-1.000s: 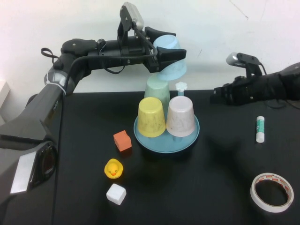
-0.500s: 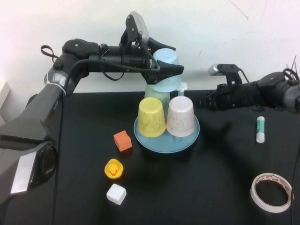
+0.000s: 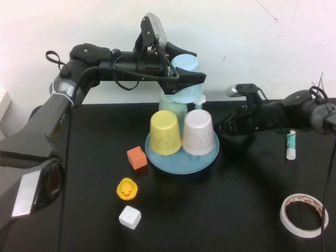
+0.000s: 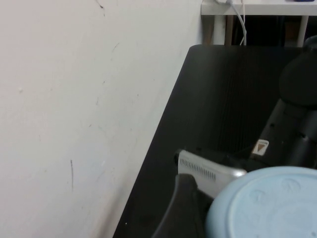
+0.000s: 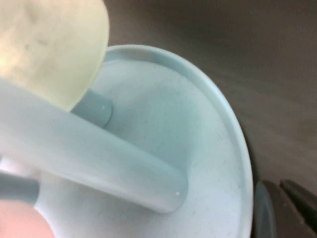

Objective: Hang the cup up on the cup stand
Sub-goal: Place the cup on the cup holder

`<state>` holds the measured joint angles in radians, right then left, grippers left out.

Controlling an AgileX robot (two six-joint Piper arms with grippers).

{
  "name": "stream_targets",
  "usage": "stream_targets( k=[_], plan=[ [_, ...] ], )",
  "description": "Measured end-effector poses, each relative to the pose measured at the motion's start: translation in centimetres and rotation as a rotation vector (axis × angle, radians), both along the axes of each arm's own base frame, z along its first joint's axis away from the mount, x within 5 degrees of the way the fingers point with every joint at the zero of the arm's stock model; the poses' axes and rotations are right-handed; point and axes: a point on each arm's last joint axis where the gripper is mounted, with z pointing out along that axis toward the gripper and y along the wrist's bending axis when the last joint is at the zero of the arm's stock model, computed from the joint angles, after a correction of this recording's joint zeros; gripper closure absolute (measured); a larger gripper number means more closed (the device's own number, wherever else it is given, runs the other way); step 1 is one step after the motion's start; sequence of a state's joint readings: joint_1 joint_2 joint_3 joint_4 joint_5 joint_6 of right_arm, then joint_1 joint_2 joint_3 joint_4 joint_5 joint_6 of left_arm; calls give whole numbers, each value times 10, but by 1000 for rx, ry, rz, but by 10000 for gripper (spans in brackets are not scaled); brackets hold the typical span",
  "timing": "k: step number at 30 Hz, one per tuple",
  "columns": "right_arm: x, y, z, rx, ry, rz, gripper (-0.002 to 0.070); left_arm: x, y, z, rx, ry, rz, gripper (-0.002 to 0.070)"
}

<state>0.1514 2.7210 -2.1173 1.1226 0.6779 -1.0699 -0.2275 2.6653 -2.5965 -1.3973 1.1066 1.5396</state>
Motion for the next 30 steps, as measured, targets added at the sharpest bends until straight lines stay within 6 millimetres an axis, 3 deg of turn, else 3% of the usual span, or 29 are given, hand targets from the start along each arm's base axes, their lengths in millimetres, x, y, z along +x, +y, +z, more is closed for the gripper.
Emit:
stream_targets(
  k=[8,13,17,21,26,30],
  plan=[
    [-17,34,-1,16,52,154,678,0,-1,0,0,0,-1,125],
    [-22,41,-1,16,78,176,678,-1,-1,-1,10,-2,-6,125],
    [-22,39,2,22,103,166,678,-5,0,-3,63,-7,-55,125],
    [-19,28,13,-8,92,156,678,-13,1,11,122,-46,-94,125],
    [-12,10,43,-35,62,115,678,-19,2,38,103,-118,-100,125],
    [-11,5,59,-63,38,110,678,-18,2,33,99,-107,-103,125]
  ],
)
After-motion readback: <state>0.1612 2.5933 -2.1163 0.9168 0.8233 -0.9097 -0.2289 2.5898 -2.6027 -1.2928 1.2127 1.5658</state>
